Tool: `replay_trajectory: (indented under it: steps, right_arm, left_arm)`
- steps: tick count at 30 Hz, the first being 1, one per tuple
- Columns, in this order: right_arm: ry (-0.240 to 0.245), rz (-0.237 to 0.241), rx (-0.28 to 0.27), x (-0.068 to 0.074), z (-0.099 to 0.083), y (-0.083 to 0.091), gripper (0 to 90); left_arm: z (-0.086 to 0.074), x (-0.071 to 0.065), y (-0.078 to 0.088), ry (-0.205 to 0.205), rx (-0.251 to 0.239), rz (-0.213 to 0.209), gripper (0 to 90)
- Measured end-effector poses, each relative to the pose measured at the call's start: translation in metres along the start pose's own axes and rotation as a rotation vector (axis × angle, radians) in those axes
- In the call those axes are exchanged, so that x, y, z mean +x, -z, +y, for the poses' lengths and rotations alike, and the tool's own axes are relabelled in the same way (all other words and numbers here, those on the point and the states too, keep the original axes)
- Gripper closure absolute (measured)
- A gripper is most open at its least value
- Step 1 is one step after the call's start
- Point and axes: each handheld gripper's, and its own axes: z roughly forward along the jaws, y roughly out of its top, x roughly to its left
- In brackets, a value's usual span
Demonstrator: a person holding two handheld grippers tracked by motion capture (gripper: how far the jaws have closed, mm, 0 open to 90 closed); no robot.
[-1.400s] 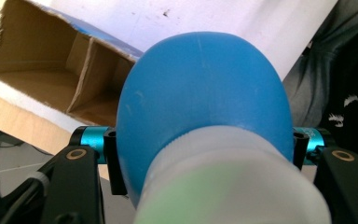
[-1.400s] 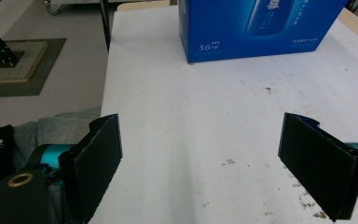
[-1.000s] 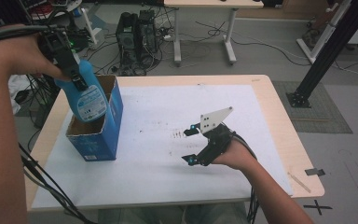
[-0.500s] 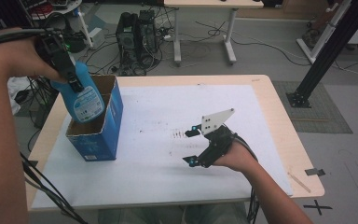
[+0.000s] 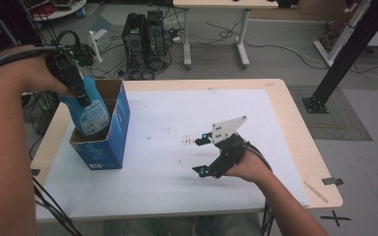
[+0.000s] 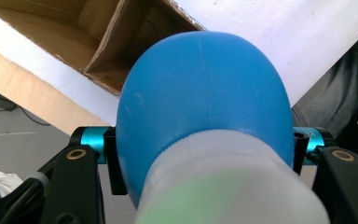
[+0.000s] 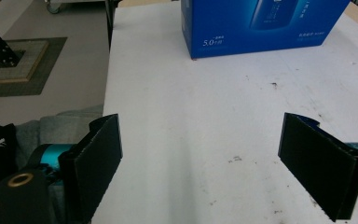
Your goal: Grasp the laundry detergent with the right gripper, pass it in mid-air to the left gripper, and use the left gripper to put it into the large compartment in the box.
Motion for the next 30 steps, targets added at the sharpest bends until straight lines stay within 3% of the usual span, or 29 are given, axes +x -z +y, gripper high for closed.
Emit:
replay_trajectory:
  steps: [3,5,9,12,14,20,30]
  right_arm:
    - [-0.003,-0.001,0.005,0.001,-0.001,0.001,12.7]
    - [-0.007,-0.002,0.003,0.001,-0.001,0.002,12.7]
    - [-0.009,-0.004,0.007,0.001,-0.002,0.002,12.7]
    - [-0.005,0.002,0.008,0.001,-0.002,0.001,12.7]
    - [-0.001,-0.003,0.001,0.001,-0.003,0.000,12.7]
    - [-0.003,0.002,0.007,0.002,-0.003,0.000,12.7]
    - [-0.007,0.000,0.003,0.003,-0.004,-0.002,12.7]
  left_arm:
    - [0.000,0.002,-0.008,0.020,-0.015,-0.001,38.3]
    - [0.000,0.005,-0.011,0.002,-0.001,-0.005,38.3]
    - [0.002,0.007,-0.025,0.009,-0.004,-0.012,38.3]
    - [0.005,0.009,-0.040,-0.024,0.017,-0.014,38.3]
    - [0.006,0.009,-0.047,-0.016,0.009,-0.018,38.3]
    - [0.008,0.011,-0.067,-0.054,0.026,-0.017,38.3]
    - [0.009,0.013,-0.090,-0.072,0.031,-0.031,38.3]
